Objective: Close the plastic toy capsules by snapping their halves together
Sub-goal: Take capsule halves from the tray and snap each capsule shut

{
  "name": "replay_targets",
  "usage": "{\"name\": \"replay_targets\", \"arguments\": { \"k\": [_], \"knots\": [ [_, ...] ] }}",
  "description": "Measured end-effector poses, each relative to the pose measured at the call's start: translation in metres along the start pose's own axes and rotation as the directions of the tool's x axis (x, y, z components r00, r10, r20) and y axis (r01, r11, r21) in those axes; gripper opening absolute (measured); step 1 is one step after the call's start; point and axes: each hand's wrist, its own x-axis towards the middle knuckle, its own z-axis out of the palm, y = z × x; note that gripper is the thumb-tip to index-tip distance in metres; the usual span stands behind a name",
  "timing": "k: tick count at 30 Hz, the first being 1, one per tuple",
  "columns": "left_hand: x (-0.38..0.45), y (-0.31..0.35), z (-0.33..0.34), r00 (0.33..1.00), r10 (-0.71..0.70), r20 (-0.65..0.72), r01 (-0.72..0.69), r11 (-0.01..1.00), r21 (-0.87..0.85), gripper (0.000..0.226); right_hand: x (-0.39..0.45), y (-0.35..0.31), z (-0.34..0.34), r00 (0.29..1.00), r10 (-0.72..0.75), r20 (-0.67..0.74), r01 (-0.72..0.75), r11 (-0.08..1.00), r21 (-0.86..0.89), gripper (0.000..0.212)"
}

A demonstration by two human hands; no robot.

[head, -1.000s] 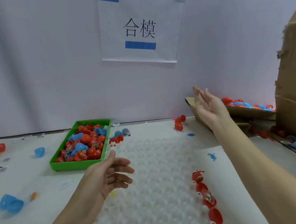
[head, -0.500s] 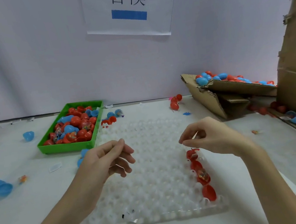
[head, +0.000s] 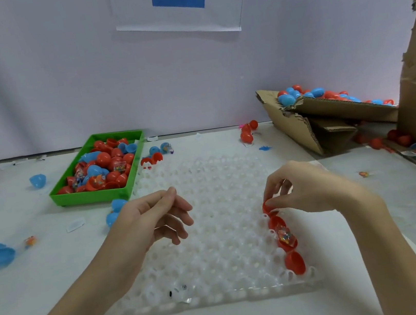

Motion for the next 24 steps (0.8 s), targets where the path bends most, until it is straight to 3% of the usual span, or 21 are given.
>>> {"name": "replay_targets", "arguments": {
  "k": [3,6,9,13,15,19,24],
  "knots": [
    [-0.001,0.001,-0.001,1.000,0.016,0.016,-0.017,1.000,0.013,0.038,-0.001,-0.001,-0.004,0.999,-0.008,-0.040,0.010,0.999,0.041,0.008],
    [-0.002,0.000,-0.003,0.998,0.063,0.021,-0.064,0.996,0.063,0.028,-0.002,-0.001,-0.010,0.971,-0.028,-0.235,0.056,0.992,0.114,0.008],
    [-0.003,-0.004,0.000,0.990,0.143,0.004,-0.140,0.964,0.228,0.013,0.000,-0.017,-0.006,0.925,-0.043,-0.378,0.163,0.943,0.291,0.003],
    [-0.006,-0.016,0.006,0.946,0.309,0.099,-0.315,0.796,0.517,0.046,0.004,-0.056,0.019,0.958,-0.042,-0.285,0.182,0.855,0.485,0.012],
    [-0.007,-0.020,0.009,0.927,0.365,0.082,-0.358,0.801,0.480,0.045,0.005,-0.070,0.032,0.970,-0.027,-0.240,0.153,0.838,0.524,0.017],
    [-0.004,-0.020,0.009,0.883,0.469,-0.038,-0.408,0.805,0.431,0.018,0.005,-0.087,0.050,0.970,0.024,-0.241,0.138,0.761,0.634,0.018],
    [-0.006,-0.013,0.005,0.868,0.495,-0.044,-0.436,0.801,0.410,0.039,0.002,-0.098,0.054,0.954,0.082,-0.290,0.212,0.500,0.840,0.019]
  ]
}}
